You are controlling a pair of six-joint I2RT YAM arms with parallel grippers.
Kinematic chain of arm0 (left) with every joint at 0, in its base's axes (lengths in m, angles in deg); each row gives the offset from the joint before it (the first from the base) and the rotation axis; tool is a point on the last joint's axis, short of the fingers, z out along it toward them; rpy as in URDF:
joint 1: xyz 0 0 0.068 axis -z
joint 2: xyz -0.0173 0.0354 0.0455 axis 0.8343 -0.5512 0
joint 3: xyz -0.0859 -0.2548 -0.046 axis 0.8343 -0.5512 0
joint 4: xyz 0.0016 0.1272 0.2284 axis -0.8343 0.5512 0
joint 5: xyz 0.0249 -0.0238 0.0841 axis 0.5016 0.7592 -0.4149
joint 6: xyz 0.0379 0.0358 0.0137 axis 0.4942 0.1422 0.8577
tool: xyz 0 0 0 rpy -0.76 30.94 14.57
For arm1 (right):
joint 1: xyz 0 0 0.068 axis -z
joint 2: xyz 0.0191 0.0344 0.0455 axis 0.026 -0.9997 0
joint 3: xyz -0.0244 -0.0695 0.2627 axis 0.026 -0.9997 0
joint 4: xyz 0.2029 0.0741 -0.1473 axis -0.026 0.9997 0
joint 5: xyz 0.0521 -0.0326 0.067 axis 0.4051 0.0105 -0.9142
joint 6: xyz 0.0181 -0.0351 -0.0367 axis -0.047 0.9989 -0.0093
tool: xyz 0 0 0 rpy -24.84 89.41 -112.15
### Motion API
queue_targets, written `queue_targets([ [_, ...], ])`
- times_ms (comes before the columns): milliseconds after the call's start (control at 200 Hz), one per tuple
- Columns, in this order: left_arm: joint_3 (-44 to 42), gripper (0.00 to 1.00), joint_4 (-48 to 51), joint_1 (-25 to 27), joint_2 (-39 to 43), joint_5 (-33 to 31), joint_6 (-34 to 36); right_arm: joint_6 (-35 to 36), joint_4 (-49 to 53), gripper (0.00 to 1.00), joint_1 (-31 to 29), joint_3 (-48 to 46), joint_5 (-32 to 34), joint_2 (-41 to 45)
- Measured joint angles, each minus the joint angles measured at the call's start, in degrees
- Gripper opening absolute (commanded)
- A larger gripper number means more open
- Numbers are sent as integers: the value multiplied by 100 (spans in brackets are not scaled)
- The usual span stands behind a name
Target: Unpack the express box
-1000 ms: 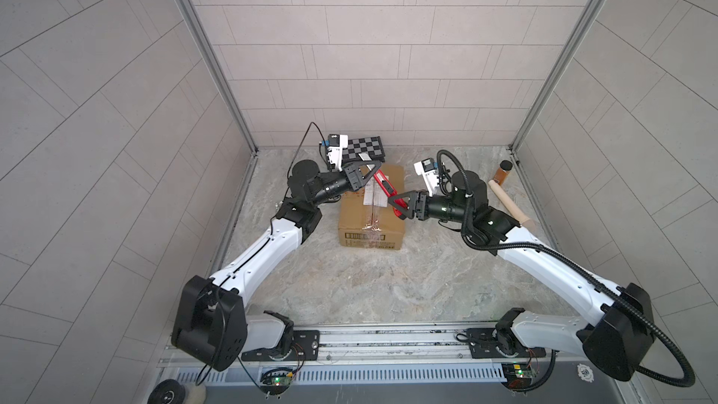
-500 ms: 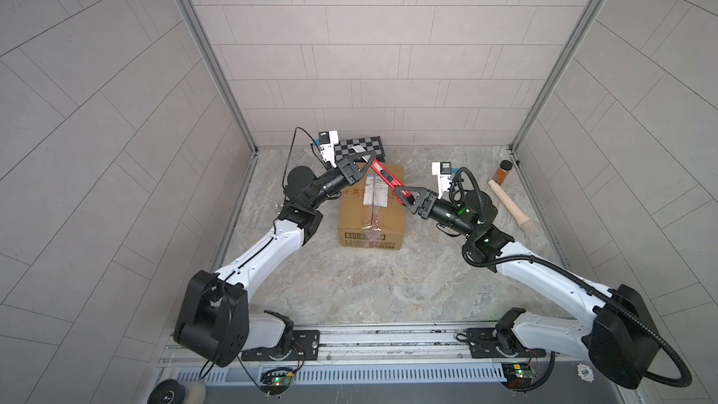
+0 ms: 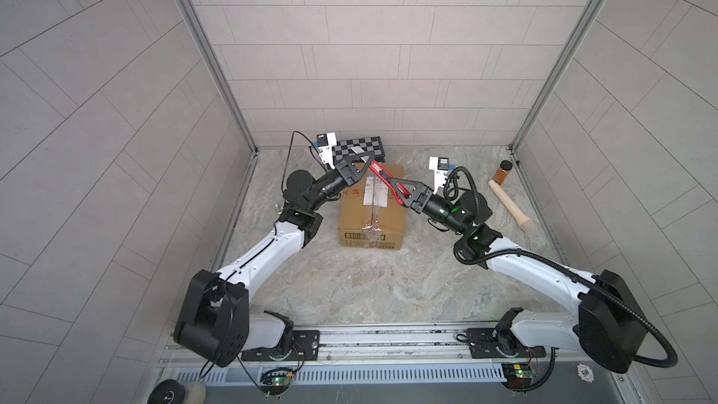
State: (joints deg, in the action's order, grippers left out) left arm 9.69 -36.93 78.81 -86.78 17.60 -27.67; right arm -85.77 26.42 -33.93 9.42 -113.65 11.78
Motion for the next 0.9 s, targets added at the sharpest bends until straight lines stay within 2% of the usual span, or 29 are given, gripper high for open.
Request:
queue_targets([
  [110, -2, 0, -28, 0, 0, -11, -20, -22, -92, 51, -28, 0, 7, -2],
  [285, -7, 0, -122, -2, 2, -37, -118, -111, -203, 20, -33, 0, 42, -59],
  [436, -15, 0, -114, -33, -7, -103, -201, -205, -372, 1, -81, 9, -28, -122],
  [546, -15, 0, -114, -33, -9, -118, -208, -238, -393, 0, -81, 9, -42, -146],
  [561, -15, 4, -105, -33, -9, -118, -205, -243, -389, 0, -81, 9, -42, -146],
  [581, -15, 16, -92, -33, -7, -118, -201, -243, -378, 0, -81, 9, -39, -146],
  [661, -9, 82, 114, -42, 4, -107, -33, -190, -85, 0, -66, 66, -11, -98],
  [686, 0, 97, 267, -55, 24, -92, 44, -140, 129, 0, -55, 109, 2, -59],
  [771, 39, 100, 1163, -149, 212, -127, 511, 173, 1213, 0, 35, 323, 212, 214],
  [896, 197, 100, 3075, -481, 695, -601, 1473, 935, 3740, 0, 120, 1290, 918, 721],
])
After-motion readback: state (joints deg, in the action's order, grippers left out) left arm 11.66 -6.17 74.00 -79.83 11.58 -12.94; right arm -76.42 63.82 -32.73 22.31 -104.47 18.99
